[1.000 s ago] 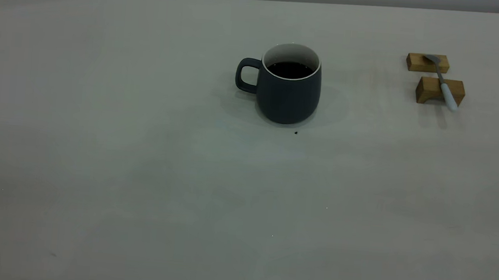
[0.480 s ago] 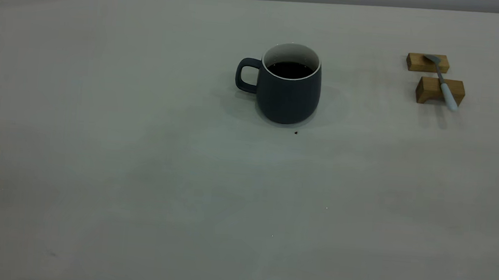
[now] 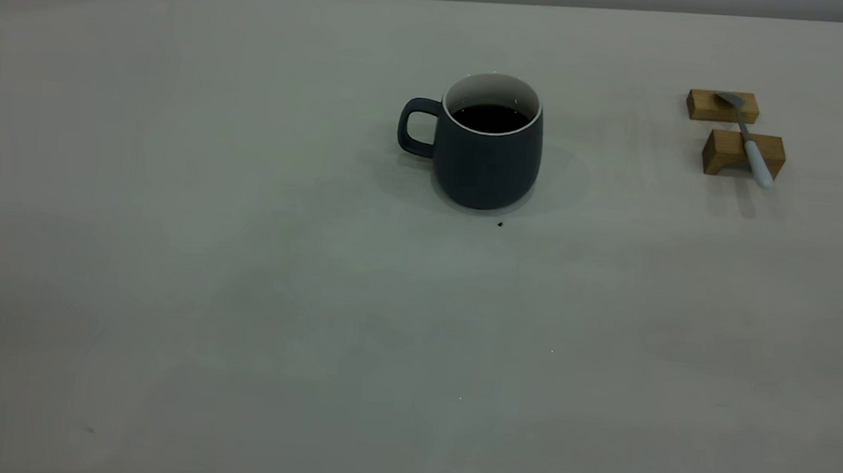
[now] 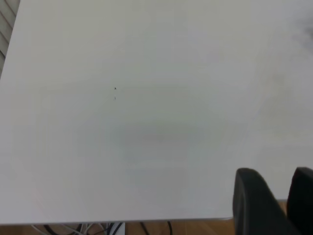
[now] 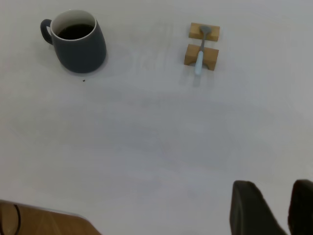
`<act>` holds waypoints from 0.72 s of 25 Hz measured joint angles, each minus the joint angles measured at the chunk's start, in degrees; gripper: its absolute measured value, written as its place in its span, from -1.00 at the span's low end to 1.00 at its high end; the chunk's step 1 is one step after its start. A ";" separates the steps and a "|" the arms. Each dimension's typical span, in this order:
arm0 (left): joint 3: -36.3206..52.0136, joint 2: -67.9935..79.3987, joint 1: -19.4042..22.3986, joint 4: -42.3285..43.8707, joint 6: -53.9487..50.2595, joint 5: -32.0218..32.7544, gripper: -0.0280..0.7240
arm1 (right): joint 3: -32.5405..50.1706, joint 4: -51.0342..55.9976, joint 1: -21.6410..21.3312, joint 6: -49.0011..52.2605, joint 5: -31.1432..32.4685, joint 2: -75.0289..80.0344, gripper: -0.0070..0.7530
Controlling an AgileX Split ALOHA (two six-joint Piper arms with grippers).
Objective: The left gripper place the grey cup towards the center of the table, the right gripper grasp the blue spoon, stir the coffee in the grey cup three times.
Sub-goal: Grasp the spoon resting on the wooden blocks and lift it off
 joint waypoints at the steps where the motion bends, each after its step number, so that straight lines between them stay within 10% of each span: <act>1: 0.00 0.00 0.00 0.00 0.00 0.00 -0.28 | 0.00 0.00 0.00 0.46 0.00 0.00 -0.35; 7: 0.00 0.00 0.00 0.00 0.00 0.00 -0.28 | -0.79 0.52 0.00 4.84 -0.02 0.56 -0.26; 14: 0.00 0.00 0.00 0.00 0.02 0.00 -0.28 | -9.08 0.93 0.00 6.90 -0.28 17.66 0.72; 18: 0.00 0.00 0.00 0.00 0.02 0.00 -0.28 | -13.96 -0.30 0.00 7.44 -2.95 33.49 0.92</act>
